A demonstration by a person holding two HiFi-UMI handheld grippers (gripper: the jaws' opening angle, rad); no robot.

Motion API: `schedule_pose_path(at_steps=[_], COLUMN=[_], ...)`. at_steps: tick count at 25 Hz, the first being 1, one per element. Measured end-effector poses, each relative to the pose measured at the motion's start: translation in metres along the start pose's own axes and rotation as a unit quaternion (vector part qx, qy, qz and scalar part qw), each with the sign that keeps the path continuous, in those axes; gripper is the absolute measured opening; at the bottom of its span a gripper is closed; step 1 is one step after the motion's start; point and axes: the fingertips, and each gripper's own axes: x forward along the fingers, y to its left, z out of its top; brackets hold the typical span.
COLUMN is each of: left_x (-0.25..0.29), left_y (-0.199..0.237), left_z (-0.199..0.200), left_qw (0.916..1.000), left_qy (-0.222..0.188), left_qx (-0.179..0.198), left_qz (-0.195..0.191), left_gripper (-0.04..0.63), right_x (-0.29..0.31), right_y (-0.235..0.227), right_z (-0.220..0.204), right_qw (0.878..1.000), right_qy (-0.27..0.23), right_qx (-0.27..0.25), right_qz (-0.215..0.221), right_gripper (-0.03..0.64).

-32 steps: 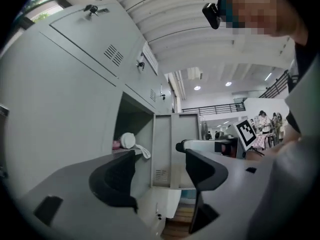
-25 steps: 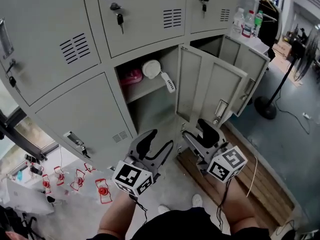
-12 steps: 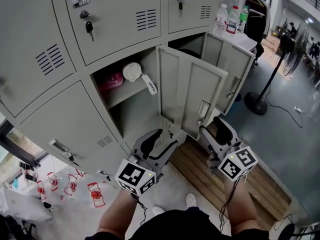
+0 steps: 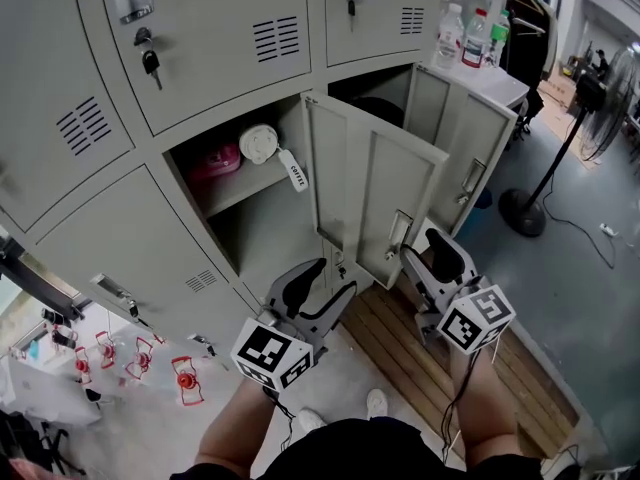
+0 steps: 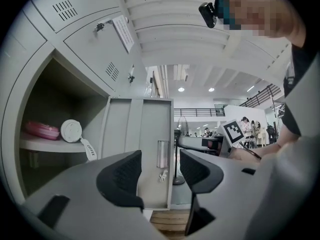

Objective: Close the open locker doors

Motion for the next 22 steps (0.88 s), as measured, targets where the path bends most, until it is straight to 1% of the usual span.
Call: schedule_pose_path(at_steps=[11, 18, 22], left_x=[0.017, 0.023, 0.024], left_y=[0.004, 0.003, 0.002], left_z=[-0.008, -0.011, -0.013], left_qw=[0.9982, 0.9960, 0.9947], left_qy=[0.010, 0.006, 0.000], left_qx=[-0.003, -0.003, -0.003], left_qz=[0.060, 0.089, 0.103], left_gripper=[0.253, 0.252, 0.249], right_x=[0.028, 0.036, 0.038], right_y=[-0.019, -0.017, -0.013], right_z=[-0.015, -0.023, -0.027], right_qw=[0.997, 0.991, 0.986], right_qy=[0.025, 0.043, 0.053], right_qx=[0.014, 0.012, 0.006], right_qz=[0.074, 0.130, 0.157], right_gripper=[0.230, 0.206, 0.178])
